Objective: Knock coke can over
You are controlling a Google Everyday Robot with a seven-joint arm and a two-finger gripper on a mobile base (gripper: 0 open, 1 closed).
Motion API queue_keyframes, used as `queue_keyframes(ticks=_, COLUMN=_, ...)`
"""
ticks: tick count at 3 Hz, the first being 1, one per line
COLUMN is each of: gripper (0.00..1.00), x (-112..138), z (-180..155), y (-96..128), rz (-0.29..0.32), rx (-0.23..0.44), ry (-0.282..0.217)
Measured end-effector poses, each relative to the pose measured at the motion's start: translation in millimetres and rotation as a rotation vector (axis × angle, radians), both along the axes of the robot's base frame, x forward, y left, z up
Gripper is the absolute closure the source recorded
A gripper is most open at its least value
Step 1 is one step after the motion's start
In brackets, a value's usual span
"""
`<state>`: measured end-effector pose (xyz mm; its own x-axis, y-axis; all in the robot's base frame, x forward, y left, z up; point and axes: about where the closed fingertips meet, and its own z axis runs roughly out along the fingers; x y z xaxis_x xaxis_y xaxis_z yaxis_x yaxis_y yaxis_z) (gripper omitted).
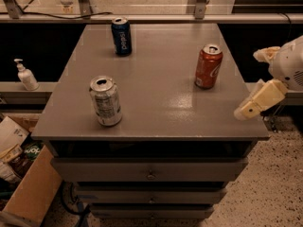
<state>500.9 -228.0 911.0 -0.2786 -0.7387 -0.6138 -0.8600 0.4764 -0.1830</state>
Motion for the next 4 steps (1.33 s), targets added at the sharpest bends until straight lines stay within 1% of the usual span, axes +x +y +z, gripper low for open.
queue_keyframes(ticks=1, gripper=0.00, x=2, z=-4, y=3, rz=-0.018, rx=0.037, ry=0.008)
queue_keyframes(ticks=2, gripper=0.00, x=14, z=-14, y=12, rz=-0.037, rx=0.087, ry=0.005)
queue_keyframes(ticks=3, gripper=0.00, x=34, z=-27, y=22, rz=-0.048, rx=0.149, ry=-0.015)
queue_keyframes(ticks=4, gripper=0.00, x=51, z=-26, y=29, rz=-0.071, rx=0.212, ry=-0.033)
